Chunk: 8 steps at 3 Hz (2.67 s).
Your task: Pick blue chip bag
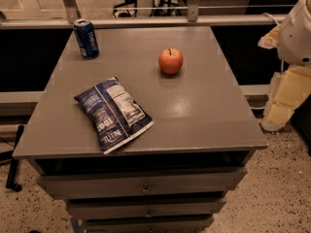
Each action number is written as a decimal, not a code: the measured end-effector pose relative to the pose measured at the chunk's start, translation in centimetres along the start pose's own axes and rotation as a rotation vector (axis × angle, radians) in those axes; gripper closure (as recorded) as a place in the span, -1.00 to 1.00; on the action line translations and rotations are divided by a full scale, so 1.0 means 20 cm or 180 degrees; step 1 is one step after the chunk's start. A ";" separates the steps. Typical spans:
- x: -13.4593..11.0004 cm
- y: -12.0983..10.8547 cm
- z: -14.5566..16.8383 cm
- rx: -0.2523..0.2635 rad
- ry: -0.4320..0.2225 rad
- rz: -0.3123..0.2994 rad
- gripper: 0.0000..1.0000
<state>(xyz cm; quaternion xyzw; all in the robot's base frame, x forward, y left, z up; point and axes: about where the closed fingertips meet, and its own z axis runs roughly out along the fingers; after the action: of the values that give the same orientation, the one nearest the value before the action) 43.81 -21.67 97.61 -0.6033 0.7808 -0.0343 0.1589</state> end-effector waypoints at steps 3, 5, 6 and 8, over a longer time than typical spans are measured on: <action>-0.21 0.04 0.20 -0.0142 -0.0333 -0.0003 -1.00; -0.83 0.10 0.51 -0.0428 -0.1167 -0.0038 -1.00; -1.05 0.12 0.62 -0.0564 -0.1536 0.0071 -1.00; -1.26 0.16 0.84 -0.0672 -0.1975 0.0254 -1.00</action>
Offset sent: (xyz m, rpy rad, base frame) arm 0.0090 0.0149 -0.0212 0.0697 0.0245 -0.0104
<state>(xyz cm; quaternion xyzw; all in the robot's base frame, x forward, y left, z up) 51.28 5.62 86.10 -0.5671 0.7174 0.2384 0.3269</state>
